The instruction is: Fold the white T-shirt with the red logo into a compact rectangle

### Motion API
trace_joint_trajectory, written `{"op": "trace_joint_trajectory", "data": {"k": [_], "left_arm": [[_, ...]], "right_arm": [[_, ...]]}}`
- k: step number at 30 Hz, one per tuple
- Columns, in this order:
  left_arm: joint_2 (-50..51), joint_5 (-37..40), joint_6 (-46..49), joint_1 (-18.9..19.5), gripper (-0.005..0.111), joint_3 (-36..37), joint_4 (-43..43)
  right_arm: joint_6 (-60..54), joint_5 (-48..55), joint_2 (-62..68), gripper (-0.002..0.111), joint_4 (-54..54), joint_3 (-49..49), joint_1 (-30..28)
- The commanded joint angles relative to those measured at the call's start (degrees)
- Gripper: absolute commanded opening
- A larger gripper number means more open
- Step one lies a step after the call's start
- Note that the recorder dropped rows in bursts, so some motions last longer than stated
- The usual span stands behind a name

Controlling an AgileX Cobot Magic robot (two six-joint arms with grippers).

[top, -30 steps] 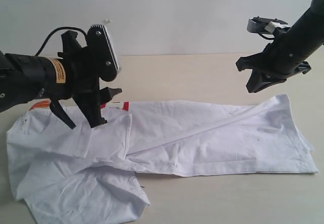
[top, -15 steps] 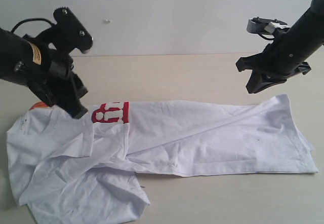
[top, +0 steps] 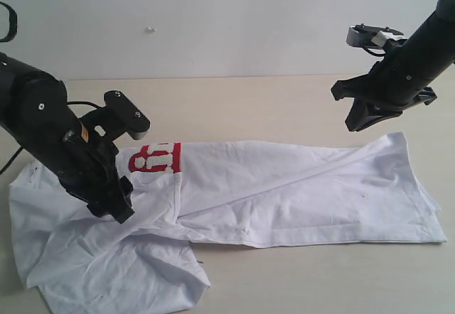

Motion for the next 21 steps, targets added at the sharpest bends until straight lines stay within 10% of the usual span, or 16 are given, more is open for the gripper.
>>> {"op": "trace_joint_trajectory", "data": {"k": [1, 14, 21], "left_arm": [[1.7, -4.1, -1.8, 0.0, 0.062, 0.0, -2.3], [4.8, -1.6, -1.4, -0.6, 0.062, -0.6, 0.7], [4.6, -0.3, -11.3, -0.6, 0.062, -2.2, 15.8]], "right_arm": [[-0.6, -0.6, -0.7, 0.009, 0.4, 0.1, 0.1], [-0.7, 0.1, -0.7, 0.009, 0.4, 0.1, 0.1], [-0.7, 0.0, -0.7, 0.009, 0.4, 0.1, 0.1]]}}
